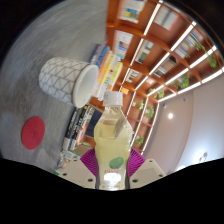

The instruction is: Pour water

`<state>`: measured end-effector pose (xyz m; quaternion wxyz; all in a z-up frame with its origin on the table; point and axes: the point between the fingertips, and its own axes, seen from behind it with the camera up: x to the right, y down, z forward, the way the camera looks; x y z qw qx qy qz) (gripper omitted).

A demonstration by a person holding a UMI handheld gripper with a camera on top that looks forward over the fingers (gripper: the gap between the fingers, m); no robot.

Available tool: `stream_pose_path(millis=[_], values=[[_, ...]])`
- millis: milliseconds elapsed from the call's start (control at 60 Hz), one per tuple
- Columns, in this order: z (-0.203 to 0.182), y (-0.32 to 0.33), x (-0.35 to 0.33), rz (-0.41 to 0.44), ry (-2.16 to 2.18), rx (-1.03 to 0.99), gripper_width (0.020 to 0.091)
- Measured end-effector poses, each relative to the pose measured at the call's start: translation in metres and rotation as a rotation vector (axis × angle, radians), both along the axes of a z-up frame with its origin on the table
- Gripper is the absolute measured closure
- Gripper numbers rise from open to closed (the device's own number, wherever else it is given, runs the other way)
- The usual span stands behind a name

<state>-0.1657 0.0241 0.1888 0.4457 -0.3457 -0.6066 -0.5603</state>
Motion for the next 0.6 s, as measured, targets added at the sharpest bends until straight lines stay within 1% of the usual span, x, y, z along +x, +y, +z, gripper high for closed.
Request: stream_pose_path(millis=[100,233,250,300,333,350,433,450,500,533,550,600], values=[[0.002,-0.002,0.016,-0.032,0.302,-0.077,0.0753],[-0.009,-0.004,0.038,-0.089,0.804,-0.233,0.0754],[-0.016,-0.005,0.036,-0.102,0.871,-0.237,0.0755],[-0.011,-0.006,0.050,-0.105,1.068,-0.293,0.0755],[-0.014,-0.007,0.051,-0.105,1.204,-0.338,0.0753],[-0.023,-0.004,0.043,-0.113,1.274,-0.355,0.0752],[-0.030,-0.010,0.054,-0.096,1.587,-0.483,0.0754],[-0.039,-0.011,0.036,-0.101,1.642,-0.492,0.0754],[-0.038,-0.014,0.051,-0.077,1.757,-0.556,0.0754],[-0.040,-0.016,0.053,-0.069,1.819,-0.578,0.0754],[-0.048,-0.018,0.039,-0.070,1.847,-0.577,0.0753],[-0.052,-0.015,0.046,-0.065,1.890,-0.580,0.0754]])
